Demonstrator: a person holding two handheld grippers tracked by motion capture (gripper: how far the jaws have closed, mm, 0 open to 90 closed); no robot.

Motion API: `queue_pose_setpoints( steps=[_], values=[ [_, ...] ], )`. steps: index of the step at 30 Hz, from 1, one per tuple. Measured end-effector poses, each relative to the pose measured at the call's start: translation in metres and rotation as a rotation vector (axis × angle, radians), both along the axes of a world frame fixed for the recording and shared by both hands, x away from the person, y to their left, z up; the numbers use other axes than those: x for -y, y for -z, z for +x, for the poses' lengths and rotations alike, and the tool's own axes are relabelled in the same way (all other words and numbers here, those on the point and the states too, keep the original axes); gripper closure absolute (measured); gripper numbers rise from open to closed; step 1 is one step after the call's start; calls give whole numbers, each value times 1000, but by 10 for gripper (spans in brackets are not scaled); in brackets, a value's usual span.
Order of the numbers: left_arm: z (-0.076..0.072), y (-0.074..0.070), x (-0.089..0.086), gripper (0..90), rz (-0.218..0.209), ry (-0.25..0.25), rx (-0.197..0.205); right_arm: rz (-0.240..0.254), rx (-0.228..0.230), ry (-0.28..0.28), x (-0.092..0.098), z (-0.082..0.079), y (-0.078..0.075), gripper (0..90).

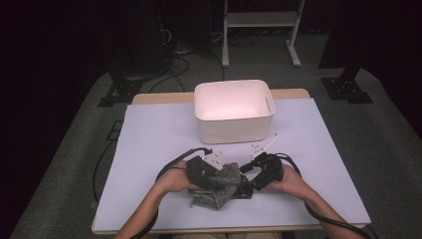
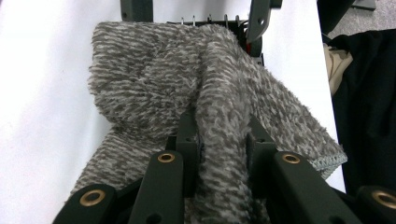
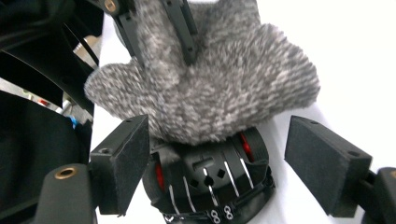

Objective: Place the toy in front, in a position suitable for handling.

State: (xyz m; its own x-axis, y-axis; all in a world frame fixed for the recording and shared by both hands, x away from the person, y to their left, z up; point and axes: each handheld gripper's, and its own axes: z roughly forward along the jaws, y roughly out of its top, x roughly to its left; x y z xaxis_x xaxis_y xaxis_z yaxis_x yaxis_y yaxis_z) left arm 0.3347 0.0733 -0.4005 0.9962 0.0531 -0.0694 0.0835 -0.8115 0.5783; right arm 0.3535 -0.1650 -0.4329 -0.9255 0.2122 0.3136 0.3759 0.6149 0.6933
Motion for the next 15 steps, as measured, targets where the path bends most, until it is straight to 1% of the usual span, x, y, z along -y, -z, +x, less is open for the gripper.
queue_pose_setpoints(
  steps=[2, 4, 7, 8, 12, 15],
  values=[
    [0, -1, -2, 727, -3, -10, -1, -18, -11, -2, -1, -1, 4, 209],
    [0, -3, -3, 727, -5, -15, 2, -26, -20, -3, -3, -1, 8, 209],
    [0, -8, -5, 727, -9, -19, 11, -39, -32, -13, -4, -2, 13, 186],
    [0, -9, -5, 727, -10, -21, 11, -47, -52, -12, -4, -3, 15, 176],
    [1, -14, -6, 727, -9, -22, 25, -33, -81, 4, -3, -5, 20, 177],
    [0, -17, -7, 726, -10, -27, 25, -31, -71, -3, -4, -8, 21, 182]
  ],
)
